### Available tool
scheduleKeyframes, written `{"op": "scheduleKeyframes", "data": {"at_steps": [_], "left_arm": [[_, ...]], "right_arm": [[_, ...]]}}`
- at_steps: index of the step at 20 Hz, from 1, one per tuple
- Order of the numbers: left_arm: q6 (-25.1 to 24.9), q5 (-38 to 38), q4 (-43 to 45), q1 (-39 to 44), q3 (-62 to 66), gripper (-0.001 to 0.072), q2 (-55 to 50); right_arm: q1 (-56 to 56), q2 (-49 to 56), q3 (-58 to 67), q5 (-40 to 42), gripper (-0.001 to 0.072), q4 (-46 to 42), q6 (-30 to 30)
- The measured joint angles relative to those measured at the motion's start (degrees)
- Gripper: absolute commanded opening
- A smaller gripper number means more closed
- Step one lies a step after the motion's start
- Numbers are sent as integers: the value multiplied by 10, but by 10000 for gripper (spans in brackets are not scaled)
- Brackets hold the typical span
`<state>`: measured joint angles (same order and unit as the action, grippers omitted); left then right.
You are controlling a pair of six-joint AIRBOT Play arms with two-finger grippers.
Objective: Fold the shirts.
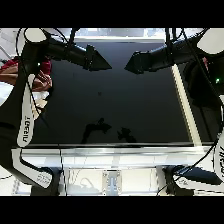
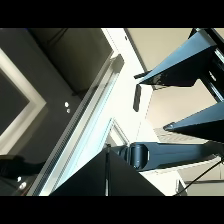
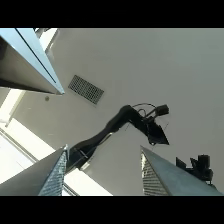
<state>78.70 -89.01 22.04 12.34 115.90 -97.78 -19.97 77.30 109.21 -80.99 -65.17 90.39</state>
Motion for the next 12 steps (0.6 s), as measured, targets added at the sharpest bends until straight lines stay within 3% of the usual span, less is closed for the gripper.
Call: {"op": "scheduleKeyframes", "data": {"at_steps": [4,7,12], "left_arm": [[0,0,8,-4,0,22,-12],[0,0,62,-38,0,22,-16],[19,-18,203,-205,0,14,3]], "right_arm": [[0,0,0,0,510,0,0],[0,0,0,0,510,0,0],[0,0,0,32,510,4,0]]}}
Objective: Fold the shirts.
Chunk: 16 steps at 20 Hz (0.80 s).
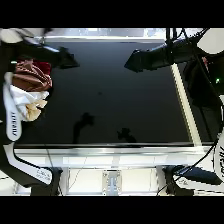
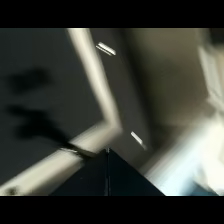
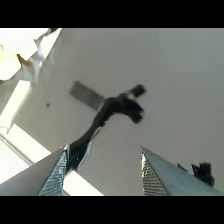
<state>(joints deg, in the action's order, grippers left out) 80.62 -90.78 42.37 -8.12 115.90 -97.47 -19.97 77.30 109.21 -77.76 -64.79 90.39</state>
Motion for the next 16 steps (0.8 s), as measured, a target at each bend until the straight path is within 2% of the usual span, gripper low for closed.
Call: {"op": "scheduleKeyframes", "data": {"at_steps": [1,2,4,5,8,11,12,13,14,16], "left_arm": [[2,0,37,-43,0,19,7],[5,3,80,-90,0,73,14],[17,19,151,-181,0,558,24],[22,28,175,-223,0,710,26],[70,73,215,-333,0,708,26],[115,113,224,-396,0,709,9],[125,121,226,-408,0,708,-2],[132,126,229,-415,0,708,-12],[136,130,229,-419,0,708,-25],[142,138,229,-421,0,708,-52]], "right_arm": [[0,0,0,14,510,1,0],[0,0,0,26,510,2,0],[0,0,0,51,510,3,0],[0,0,0,62,510,3,0],[0,0,0,95,512,4,0],[0,0,0,127,514,8,0],[0,0,0,138,541,12,0],[0,0,0,149,621,15,0],[0,0,0,157,663,16,0],[0,0,0,172,674,21,1]]}}
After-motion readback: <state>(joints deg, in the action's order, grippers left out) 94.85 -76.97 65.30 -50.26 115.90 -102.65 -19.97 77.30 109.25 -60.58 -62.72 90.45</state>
